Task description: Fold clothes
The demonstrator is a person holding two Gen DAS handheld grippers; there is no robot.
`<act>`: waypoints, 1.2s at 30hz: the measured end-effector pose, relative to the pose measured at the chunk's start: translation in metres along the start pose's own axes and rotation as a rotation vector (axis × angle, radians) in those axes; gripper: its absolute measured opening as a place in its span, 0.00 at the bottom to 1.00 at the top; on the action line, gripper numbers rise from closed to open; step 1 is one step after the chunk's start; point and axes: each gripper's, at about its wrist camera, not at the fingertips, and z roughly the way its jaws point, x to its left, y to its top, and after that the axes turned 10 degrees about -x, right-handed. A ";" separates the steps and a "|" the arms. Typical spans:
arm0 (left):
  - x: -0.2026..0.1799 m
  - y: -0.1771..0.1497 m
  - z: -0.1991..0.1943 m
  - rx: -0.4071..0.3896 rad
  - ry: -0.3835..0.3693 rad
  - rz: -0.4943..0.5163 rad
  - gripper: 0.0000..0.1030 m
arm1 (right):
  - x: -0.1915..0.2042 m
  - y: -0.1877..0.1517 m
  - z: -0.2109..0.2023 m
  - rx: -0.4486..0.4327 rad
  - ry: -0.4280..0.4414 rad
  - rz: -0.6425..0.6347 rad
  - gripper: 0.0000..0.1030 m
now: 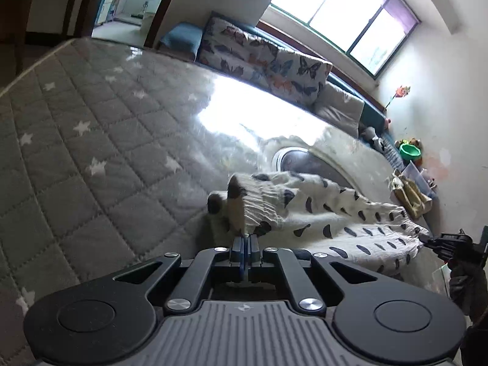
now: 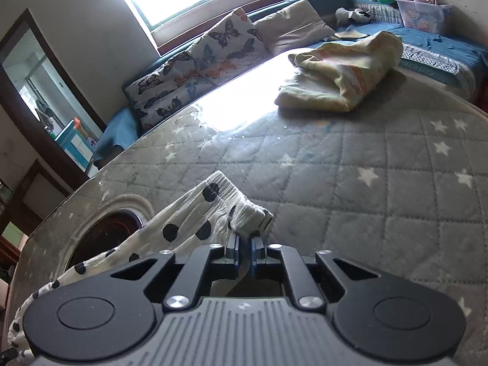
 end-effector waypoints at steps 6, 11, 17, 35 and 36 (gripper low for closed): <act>-0.014 0.012 0.009 0.007 0.014 0.086 0.17 | 0.010 0.009 -0.010 -0.026 -0.024 -0.128 0.23; -0.018 0.028 0.001 -0.043 0.022 0.124 0.34 | 0.025 0.026 -0.017 -0.089 -0.063 -0.275 0.29; -0.020 0.042 0.028 -0.026 0.032 0.139 0.45 | 0.031 0.044 -0.004 -0.099 -0.044 -0.284 0.29; -0.039 0.047 0.069 -0.055 0.055 0.268 0.10 | 0.047 0.030 0.071 0.011 0.043 -0.370 0.29; -0.040 0.047 0.070 -0.058 0.055 0.268 0.10 | 0.047 0.030 0.073 0.011 0.046 -0.375 0.29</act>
